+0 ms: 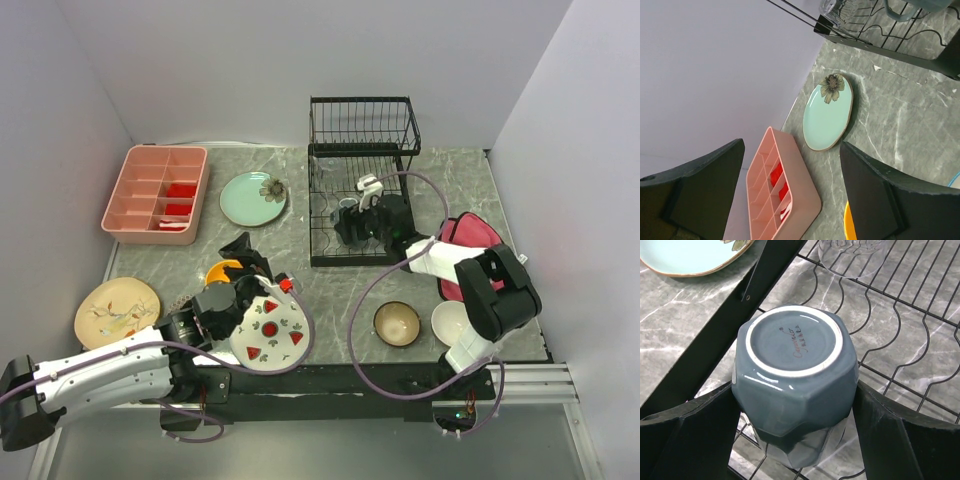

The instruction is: Load the mixed dishes into the dish rack

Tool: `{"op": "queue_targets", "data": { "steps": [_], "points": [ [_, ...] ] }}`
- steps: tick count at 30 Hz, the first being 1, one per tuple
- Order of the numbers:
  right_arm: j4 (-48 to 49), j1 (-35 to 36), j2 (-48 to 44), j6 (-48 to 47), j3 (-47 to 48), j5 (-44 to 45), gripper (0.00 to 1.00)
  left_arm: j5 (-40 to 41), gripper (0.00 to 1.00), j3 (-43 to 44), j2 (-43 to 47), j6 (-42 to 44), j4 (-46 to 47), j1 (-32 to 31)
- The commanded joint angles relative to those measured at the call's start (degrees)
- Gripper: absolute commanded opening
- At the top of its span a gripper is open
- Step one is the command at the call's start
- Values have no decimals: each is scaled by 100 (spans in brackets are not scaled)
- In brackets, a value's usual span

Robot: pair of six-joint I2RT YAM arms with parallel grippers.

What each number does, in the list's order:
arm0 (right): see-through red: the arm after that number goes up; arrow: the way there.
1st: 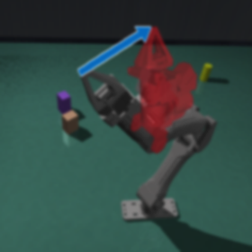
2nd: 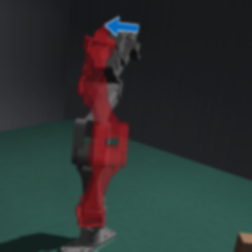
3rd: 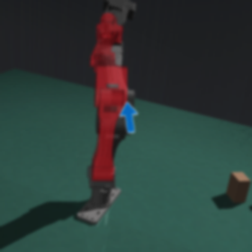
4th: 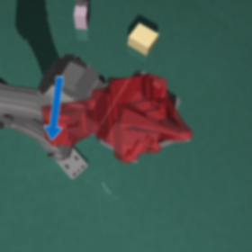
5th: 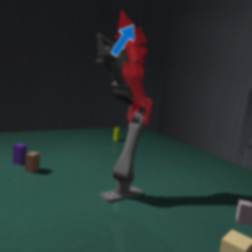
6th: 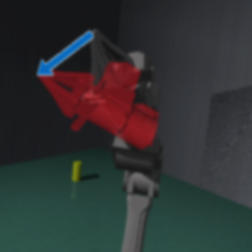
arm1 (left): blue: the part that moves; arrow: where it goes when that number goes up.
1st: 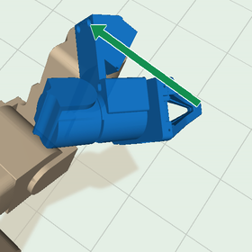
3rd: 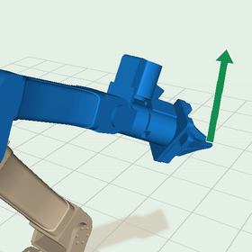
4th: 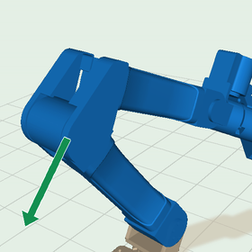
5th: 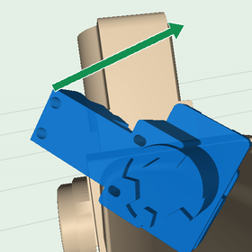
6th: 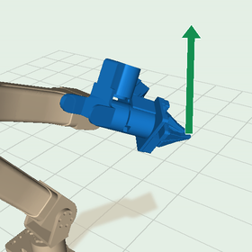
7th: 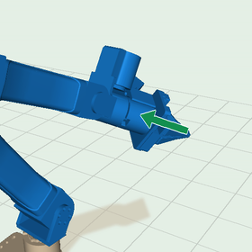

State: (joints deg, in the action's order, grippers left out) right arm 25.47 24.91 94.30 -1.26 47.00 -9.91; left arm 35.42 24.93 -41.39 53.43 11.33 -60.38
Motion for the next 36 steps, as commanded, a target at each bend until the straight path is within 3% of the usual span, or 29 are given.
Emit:
{"op": "queue_targets", "data": {
  "steps": [1, 8, 9, 19, 26, 30, 31, 33, 35, 36],
  "points": [
    [441, 102, -456, -85, -314, 314, 75, -9, 83, -154, 166, -157, 238, 26],
    [90, 129, -878, 117, -604, 314, 87, -88, 83, -313, 271, -166, 370, 26],
    [-50, 129, -983, 291, -605, 306, 100, -105, 83, -313, 271, -166, 378, 26],
    [-815, 120, -1256, 521, -412, 200, 100, -149, 83, -331, 368, -61, 484, 35],
    [-3272, 129, -1598, 407, 291, 481, 100, -123, 83, -251, 623, 9, 308, 35],
    [-4005, 120, -1976, -4, 274, 79, 99, -176, 83, -444, 799, 220, 562, 122],
    [-4128, 128, -2021, -111, 283, -88, 94, -219, 83, -497, 825, 264, 641, 149],
    [-4498, 128, -2074, -436, 318, -448, 58, -255, 84, -620, 904, 369, 878, 263],
    [-4612, 155, -1969, -647, 415, -959, 11, -264, 85, -691, 965, 344, 967, 351],
    [-4595, 181, -1899, -656, 467, -934, 4, -246, 87, -708, 974, 170, 828, 482]
  ]
}}
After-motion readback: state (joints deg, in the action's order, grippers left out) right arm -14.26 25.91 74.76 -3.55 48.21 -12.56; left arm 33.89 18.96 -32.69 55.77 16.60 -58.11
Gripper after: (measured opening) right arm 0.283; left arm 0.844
